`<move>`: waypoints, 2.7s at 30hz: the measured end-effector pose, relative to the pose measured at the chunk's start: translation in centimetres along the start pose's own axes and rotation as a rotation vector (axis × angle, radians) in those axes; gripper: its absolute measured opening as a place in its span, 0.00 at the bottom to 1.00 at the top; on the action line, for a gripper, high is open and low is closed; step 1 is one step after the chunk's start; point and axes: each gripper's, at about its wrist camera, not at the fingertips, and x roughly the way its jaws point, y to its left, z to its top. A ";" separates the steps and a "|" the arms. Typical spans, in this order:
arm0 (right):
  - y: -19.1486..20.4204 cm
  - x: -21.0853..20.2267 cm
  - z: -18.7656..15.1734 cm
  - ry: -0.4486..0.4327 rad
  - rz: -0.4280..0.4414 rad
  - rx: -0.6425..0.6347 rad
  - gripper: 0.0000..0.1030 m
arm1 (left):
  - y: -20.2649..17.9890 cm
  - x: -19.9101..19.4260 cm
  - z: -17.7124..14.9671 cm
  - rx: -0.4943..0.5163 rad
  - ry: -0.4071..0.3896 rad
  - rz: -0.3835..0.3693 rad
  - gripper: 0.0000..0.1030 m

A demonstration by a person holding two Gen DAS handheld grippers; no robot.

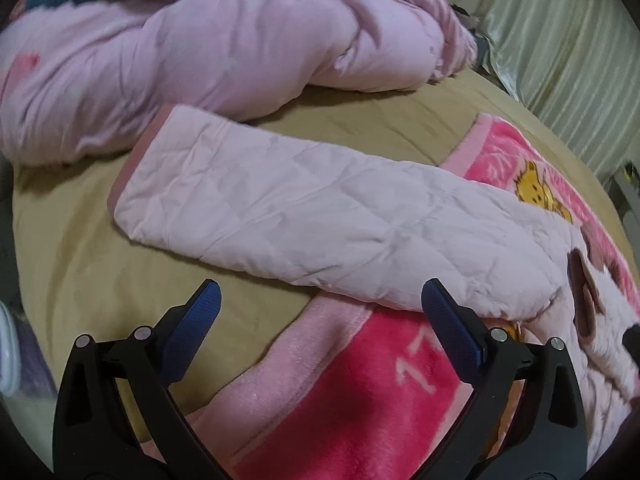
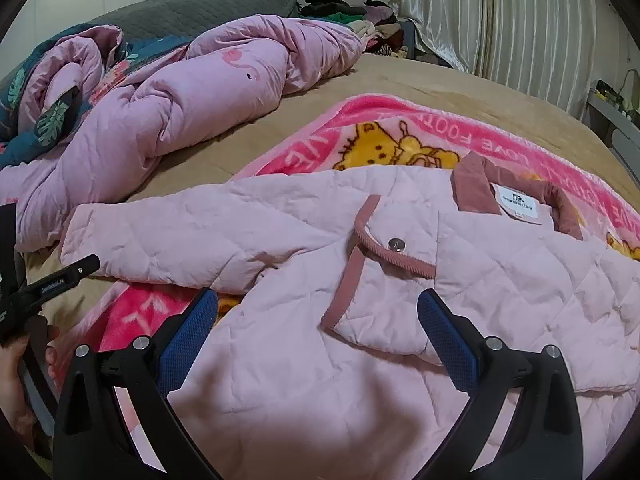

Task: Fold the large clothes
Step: 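Move the left tool toward the other jacket sleeve cuff, then grasp the sleeve cuff with the left tool, then lift the sleeve with the left tool toward the jacket body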

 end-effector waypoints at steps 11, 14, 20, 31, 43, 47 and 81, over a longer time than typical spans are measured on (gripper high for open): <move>-2.1 0.4 -1.2 0.022 -0.018 0.047 0.96 | 4.4 2.7 0.6 -0.223 0.050 -0.058 0.91; -3.0 0.4 -1.6 0.027 -0.023 0.070 0.96 | 5.5 3.4 1.0 -0.288 0.053 -0.074 0.91; -4.1 0.0 -2.0 0.027 -0.036 0.090 0.96 | 7.0 5.4 1.9 -0.382 0.053 -0.058 0.91; -7.4 -1.4 -3.2 0.028 -0.058 0.172 0.96 | 7.8 6.8 2.6 -0.468 0.025 -0.076 0.90; -8.3 -2.9 -3.6 0.007 -0.080 0.167 0.96 | 6.1 3.0 4.0 -0.324 -0.110 -0.124 0.12; -8.8 -3.5 -3.7 -0.002 -0.077 0.177 0.96 | 4.6 0.1 5.4 -0.298 -0.171 -0.156 0.11; -19.7 -14.0 -7.4 -0.157 -0.074 0.379 0.96 | -14.3 -15.2 6.5 0.008 -0.375 -0.344 0.10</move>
